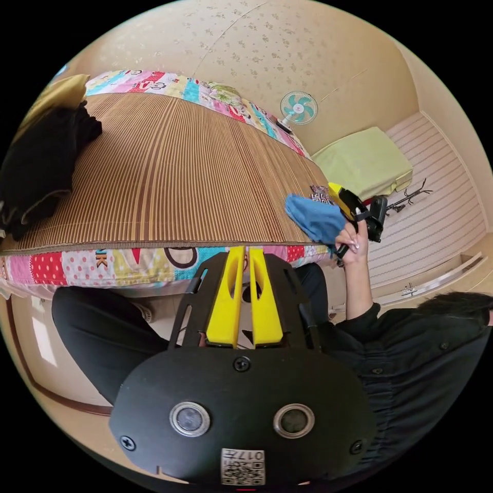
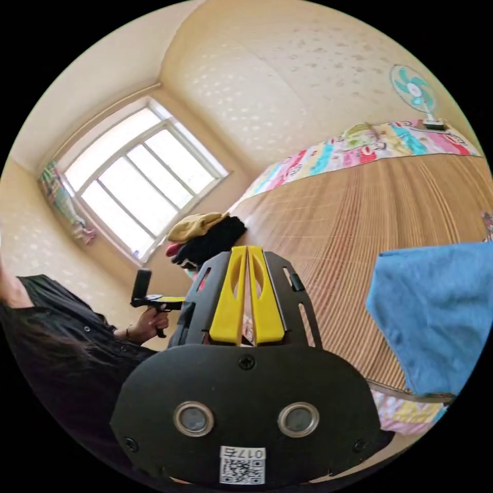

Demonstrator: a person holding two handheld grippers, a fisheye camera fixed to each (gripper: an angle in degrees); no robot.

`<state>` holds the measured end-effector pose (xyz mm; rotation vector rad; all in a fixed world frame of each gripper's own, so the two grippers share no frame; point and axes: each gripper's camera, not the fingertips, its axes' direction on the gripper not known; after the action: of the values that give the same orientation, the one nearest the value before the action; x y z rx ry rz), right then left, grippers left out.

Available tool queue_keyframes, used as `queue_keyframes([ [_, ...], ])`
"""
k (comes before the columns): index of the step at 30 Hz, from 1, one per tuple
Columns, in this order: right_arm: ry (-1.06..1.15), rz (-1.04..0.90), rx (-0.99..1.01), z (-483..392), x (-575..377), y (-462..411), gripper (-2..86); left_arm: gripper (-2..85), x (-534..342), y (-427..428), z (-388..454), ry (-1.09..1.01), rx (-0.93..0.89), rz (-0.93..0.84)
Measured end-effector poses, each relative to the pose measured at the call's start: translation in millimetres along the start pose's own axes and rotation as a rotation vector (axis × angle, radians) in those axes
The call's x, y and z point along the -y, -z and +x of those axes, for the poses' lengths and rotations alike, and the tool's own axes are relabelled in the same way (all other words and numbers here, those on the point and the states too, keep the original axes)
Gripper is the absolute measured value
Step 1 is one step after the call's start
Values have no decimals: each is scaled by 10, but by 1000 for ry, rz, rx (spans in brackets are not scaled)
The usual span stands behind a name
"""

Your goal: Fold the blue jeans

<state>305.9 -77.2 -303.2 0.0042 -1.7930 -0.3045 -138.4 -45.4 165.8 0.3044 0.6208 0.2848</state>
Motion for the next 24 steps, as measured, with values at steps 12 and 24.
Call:
queue_keyframes([
  [12, -808, 683, -851, 601, -1701, 2627, 119, 34, -38, -261, -225, 32, -35, -87],
  [24, -372, 514, -410, 765, -219, 2314, 47, 54, 511, -594, 511, -224, -88, -86],
])
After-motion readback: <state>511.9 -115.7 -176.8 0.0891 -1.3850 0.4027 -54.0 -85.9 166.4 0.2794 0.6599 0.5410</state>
